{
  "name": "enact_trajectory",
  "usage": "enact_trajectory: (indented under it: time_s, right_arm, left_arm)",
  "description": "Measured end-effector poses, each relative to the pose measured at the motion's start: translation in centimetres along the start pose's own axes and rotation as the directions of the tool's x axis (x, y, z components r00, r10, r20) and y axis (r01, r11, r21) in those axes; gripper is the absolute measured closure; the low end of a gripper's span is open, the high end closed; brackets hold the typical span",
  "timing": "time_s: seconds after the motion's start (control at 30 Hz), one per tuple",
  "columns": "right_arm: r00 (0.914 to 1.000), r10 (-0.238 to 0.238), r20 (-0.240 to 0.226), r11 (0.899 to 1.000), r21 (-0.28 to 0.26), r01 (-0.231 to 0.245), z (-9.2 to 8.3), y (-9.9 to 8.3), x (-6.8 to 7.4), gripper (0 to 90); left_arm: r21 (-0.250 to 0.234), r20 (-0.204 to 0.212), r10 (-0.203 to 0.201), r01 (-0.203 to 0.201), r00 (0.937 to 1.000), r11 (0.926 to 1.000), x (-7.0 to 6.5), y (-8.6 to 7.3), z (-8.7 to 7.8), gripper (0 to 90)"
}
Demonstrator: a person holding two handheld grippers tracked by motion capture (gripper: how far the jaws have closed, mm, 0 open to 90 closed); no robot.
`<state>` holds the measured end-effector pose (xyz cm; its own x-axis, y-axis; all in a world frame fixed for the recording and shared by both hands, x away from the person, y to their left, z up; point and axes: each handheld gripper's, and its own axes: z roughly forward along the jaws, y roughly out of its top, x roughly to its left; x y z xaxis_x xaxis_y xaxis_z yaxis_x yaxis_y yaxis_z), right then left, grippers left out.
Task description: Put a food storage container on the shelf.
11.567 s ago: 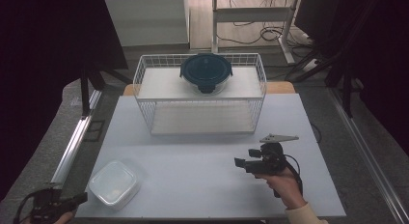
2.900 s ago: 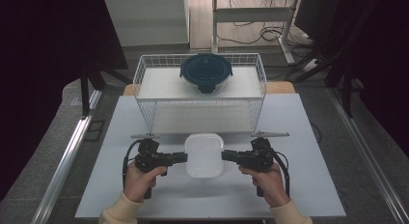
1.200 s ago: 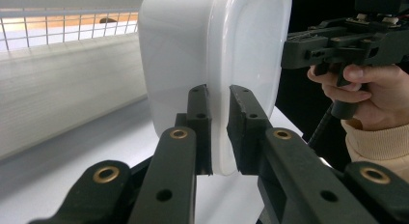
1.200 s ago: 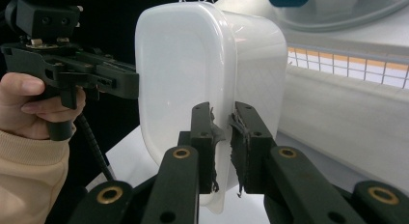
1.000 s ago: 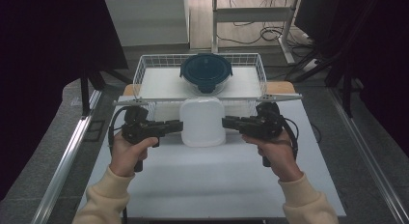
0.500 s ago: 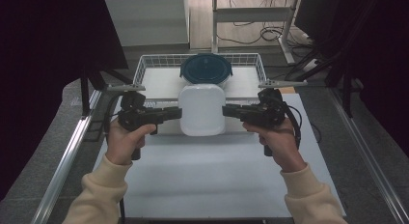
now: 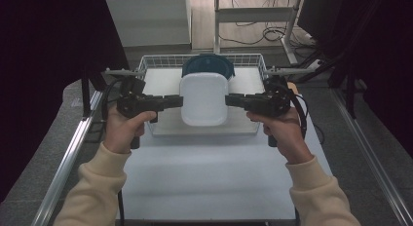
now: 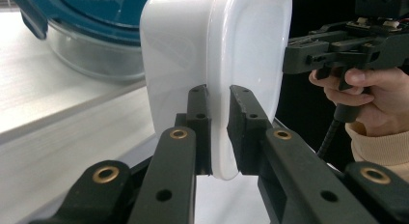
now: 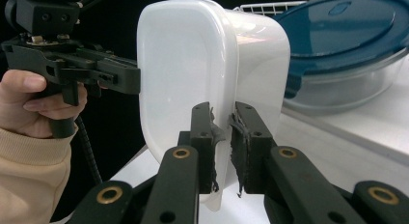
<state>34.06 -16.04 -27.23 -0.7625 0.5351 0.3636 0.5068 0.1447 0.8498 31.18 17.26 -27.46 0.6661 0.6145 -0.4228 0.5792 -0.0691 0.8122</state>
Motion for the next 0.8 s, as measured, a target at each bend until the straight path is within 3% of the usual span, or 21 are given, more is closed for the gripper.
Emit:
enact_trajectory:
  time_s: [0.53, 0.8]
  right_arm:
    - [0.9998, 0.012, 0.017, 1.000, -0.003, -0.012, 0.2, 5.0, -0.6, 79.3]
    - [0.9990, 0.043, 0.011, 0.999, 0.002, -0.043, 0.7, 7.4, -1.7, 79.3]
  left_arm:
    - [0.002, -0.022, 0.001, -0.001, 0.9997, 1.0000, 0.9, 5.1, 0.0, 79.8]
    - [0.013, -0.002, -0.033, 0.033, 0.9994, 0.9994, 2.2, 7.6, 0.4, 79.8]
